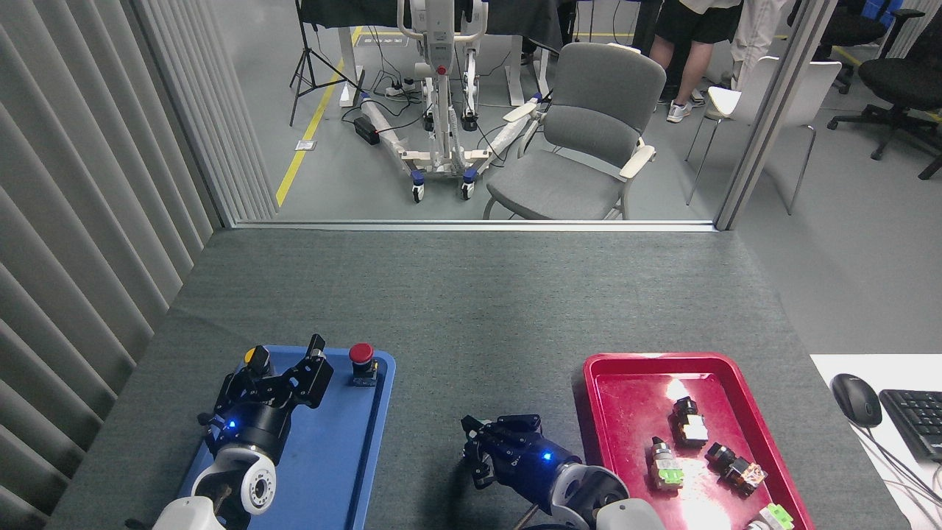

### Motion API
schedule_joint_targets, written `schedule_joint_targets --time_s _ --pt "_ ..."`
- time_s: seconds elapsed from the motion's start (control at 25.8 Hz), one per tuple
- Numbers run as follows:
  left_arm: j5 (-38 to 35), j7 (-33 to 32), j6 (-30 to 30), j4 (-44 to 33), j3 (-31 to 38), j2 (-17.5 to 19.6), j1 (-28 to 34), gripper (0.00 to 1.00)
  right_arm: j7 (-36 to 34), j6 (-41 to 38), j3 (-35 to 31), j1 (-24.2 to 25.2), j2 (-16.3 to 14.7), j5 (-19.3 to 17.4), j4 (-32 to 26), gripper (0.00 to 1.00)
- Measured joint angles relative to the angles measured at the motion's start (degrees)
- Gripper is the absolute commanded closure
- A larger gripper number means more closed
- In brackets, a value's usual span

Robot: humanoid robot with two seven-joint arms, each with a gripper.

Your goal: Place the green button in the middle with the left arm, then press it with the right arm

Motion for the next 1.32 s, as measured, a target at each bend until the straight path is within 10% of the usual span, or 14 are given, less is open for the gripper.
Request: schedule_joint_targets --time_s 0.08,0.16,0.19,0.58,1.32 --pt "0.0 0.0 -0.3 0.4 0.0 -0.1 -0.1 0.01 -0.6 0.0 -1.5 -0.1 -0.1 -3.6 -0.2 0.68" --pt "0.1 -0.1 -0.5 0.5 0.0 -0.2 -0.1 0.01 -3.9 0.0 -2.7 -0.3 -0.1 -6.3 -0.4 0.07" --pt "0.1 -0.1 -0.6 0.6 0.0 -0.2 -0.2 0.01 -5.6 0.0 -3.1 -0.2 -0.2 -7.1 -0.5 0.01" --pt "-0.3 -0.6 -0.8 0.9 -0.5 -0.5 -1.2 0.01 -14.5 -2.9 -9.1 0.3 -2.2 -10.9 -2.6 0.01" --pt "-3.1 0.5 -0.6 6.2 -0.7 -0.8 -5.6 0.00 -10.0 2.9 -18.9 4.7 -12.1 -13.6 -8.1 0.00"
